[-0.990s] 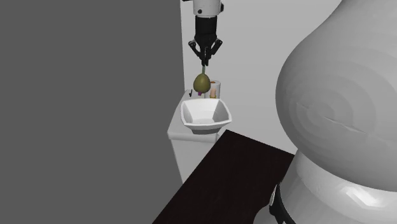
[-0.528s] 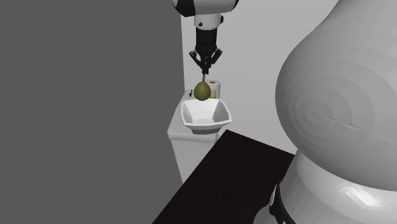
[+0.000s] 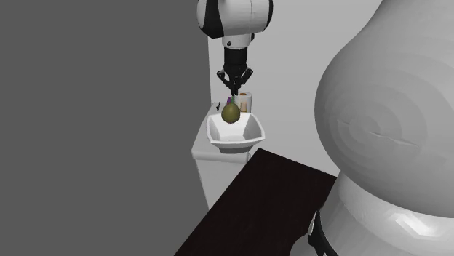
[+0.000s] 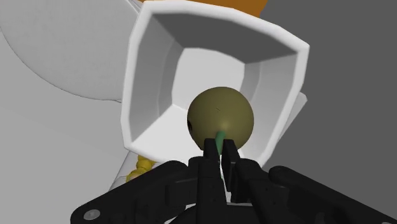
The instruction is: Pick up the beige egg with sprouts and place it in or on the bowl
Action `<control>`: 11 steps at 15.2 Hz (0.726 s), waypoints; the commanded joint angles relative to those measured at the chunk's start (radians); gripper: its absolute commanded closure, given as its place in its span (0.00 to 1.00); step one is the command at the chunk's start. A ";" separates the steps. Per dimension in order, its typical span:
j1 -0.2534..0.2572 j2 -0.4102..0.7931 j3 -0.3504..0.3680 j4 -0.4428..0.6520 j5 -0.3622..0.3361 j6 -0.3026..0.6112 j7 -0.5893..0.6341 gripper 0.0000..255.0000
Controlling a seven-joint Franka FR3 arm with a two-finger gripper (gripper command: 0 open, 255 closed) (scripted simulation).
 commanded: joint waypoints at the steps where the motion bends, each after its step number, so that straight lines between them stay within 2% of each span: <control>1: -0.001 0.024 0.002 -0.003 0.004 0.029 -0.002 1.00; 6: -0.005 0.084 0.006 -0.007 0.015 0.092 -0.008 1.00; 11: -0.005 0.084 0.006 -0.007 0.015 0.092 -0.008 1.00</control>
